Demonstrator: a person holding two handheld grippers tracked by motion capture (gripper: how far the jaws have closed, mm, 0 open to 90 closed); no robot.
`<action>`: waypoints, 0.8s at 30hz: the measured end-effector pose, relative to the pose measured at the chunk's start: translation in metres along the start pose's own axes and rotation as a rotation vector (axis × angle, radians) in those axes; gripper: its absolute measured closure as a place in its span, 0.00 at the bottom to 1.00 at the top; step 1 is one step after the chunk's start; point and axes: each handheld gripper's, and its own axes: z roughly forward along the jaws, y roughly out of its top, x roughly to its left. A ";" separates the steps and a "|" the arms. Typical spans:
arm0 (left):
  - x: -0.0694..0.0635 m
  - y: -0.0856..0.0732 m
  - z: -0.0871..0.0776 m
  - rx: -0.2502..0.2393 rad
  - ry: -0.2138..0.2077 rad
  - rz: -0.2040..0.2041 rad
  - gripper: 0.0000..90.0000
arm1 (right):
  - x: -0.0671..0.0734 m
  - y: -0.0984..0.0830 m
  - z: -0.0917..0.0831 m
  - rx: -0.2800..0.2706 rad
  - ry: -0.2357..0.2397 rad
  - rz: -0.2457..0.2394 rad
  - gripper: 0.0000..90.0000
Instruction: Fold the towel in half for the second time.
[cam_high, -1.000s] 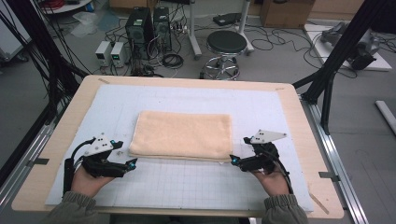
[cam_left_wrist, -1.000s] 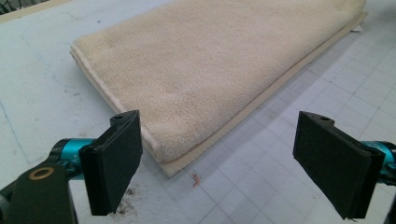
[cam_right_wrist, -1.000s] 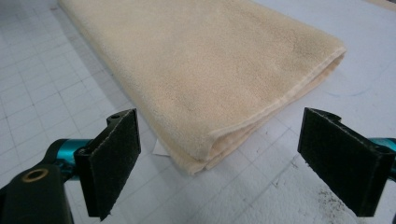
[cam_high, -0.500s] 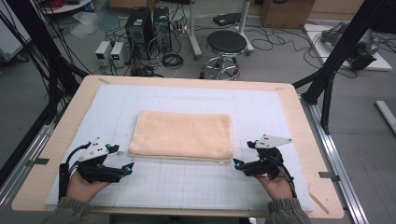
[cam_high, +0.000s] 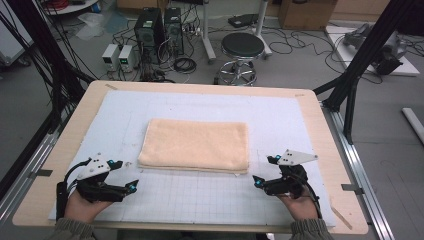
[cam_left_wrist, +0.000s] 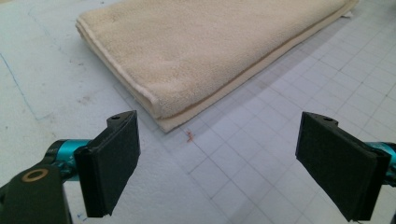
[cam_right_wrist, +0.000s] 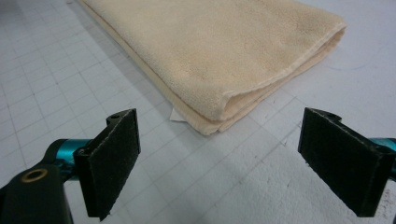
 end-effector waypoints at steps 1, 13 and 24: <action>-0.001 -0.001 0.000 -0.002 -0.001 -0.006 0.16 | 0.001 -0.001 -0.001 -0.002 -0.001 0.004 0.14; -0.003 -0.011 -0.008 0.012 0.003 -0.015 0.16 | 0.005 -0.009 -0.011 -0.019 0.007 0.009 0.14; -0.004 -0.011 -0.008 0.014 0.002 -0.014 0.16 | 0.009 -0.013 -0.014 -0.017 0.013 0.020 0.14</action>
